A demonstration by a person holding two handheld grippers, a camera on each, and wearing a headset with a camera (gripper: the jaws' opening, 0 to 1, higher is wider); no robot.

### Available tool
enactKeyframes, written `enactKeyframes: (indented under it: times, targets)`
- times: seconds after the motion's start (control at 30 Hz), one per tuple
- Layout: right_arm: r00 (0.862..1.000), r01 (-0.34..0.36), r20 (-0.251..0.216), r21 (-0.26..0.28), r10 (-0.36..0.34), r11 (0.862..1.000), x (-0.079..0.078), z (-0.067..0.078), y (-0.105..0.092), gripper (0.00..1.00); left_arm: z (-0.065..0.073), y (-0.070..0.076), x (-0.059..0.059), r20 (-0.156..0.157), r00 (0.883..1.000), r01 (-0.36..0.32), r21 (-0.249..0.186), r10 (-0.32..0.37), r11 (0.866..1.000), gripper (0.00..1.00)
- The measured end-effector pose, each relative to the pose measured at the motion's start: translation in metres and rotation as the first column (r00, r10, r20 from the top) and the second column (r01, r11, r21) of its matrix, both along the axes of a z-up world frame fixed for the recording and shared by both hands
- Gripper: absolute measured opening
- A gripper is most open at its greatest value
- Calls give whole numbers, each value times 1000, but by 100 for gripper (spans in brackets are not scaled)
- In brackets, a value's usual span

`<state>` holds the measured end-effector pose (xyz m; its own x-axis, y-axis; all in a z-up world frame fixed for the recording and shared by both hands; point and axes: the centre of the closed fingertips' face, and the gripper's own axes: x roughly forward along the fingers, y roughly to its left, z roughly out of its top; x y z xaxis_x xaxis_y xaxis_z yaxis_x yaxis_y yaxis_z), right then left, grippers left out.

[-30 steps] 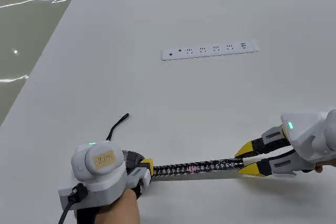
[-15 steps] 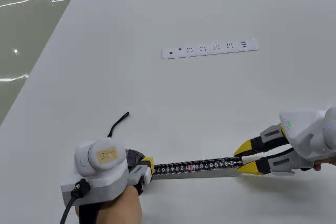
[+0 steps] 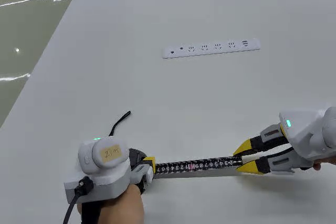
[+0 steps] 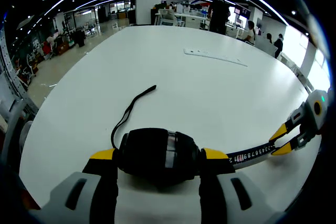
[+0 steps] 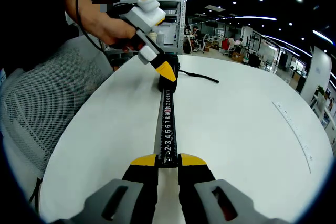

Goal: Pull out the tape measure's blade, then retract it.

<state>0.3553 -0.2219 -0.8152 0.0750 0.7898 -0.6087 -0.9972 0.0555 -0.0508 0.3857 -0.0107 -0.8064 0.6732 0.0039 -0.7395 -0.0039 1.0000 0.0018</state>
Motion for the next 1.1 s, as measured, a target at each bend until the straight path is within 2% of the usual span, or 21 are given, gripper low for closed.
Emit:
enactKeyframes:
  times: [0.33, 1.1]
  targets:
    - [1000, -1, -1, 3, 1, 1000, 1, 0, 3, 14, 0, 0, 0, 3, 1000, 1, 2, -1, 1000, 58]
    - [1000, -13, 3, 5, 13, 1000, 3, -2, 7, 14, 0, 0, 0, -14, 1000, -3, 9, 3, 1000, 58]
